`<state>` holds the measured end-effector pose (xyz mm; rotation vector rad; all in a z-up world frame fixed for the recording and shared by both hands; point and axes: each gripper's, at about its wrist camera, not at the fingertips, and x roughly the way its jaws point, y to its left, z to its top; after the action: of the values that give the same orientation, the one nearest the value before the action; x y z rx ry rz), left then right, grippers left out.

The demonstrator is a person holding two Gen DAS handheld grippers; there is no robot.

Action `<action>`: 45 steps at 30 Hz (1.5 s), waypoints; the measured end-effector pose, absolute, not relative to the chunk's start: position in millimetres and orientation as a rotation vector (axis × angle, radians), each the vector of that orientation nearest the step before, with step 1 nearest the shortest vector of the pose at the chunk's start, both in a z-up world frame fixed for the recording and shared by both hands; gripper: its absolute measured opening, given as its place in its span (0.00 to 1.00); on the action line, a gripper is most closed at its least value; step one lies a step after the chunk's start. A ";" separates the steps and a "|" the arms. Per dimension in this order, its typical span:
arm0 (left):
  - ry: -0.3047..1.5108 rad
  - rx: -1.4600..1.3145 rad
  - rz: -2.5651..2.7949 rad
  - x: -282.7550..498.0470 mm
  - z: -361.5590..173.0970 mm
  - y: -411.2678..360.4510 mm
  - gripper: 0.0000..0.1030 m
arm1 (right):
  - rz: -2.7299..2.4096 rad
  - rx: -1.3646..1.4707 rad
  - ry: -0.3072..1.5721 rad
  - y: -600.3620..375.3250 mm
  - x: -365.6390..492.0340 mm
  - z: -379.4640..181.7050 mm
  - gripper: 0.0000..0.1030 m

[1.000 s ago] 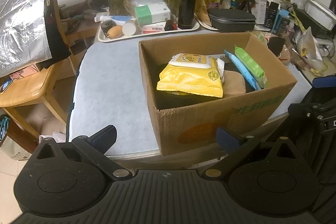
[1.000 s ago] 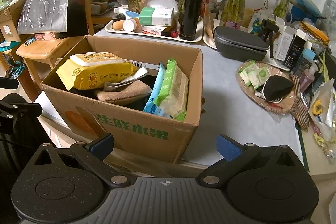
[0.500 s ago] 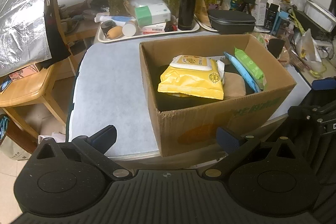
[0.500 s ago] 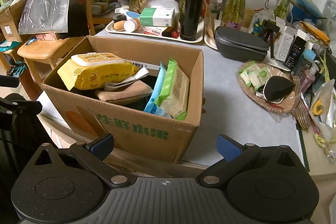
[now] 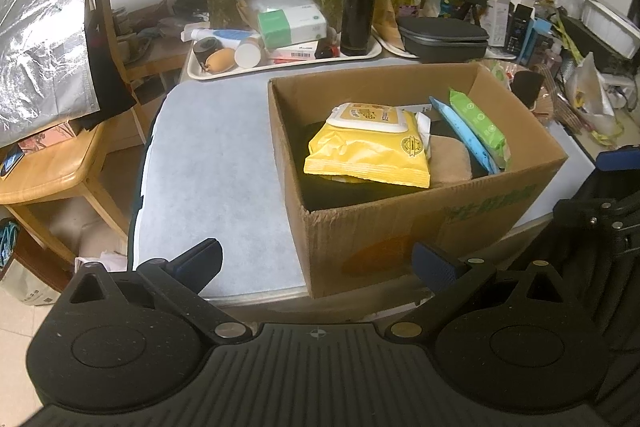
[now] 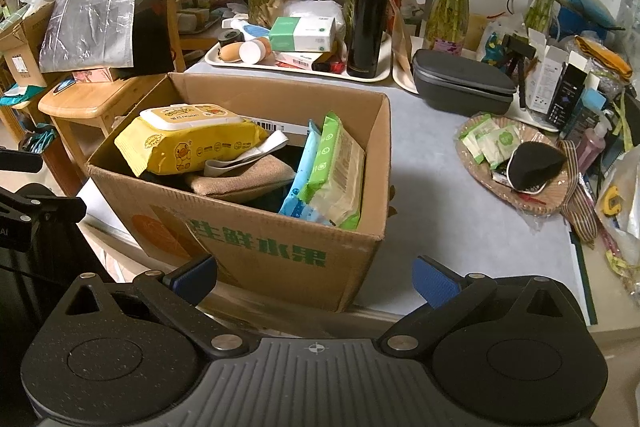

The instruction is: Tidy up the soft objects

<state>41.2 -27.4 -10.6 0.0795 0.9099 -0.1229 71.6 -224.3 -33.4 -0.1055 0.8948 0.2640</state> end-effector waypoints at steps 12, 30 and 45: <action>0.937 0.105 -0.109 40.8 -14.5 -28.6 1.00 | 0.262 -0.108 0.906 -223.5 71.6 -34.8 1.00; 0.959 0.118 -0.150 39.4 -18.2 -32.2 1.00 | 0.263 -0.144 0.924 -214.5 71.1 -37.8 1.00; 0.959 0.119 -0.151 40.0 -17.6 -33.5 1.00 | 0.261 -0.145 0.926 -214.5 71.5 -38.2 1.00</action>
<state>40.0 -33.5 -17.6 0.1194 0.9588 -0.1507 71.5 -214.5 -38.2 -0.1445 0.9263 0.2612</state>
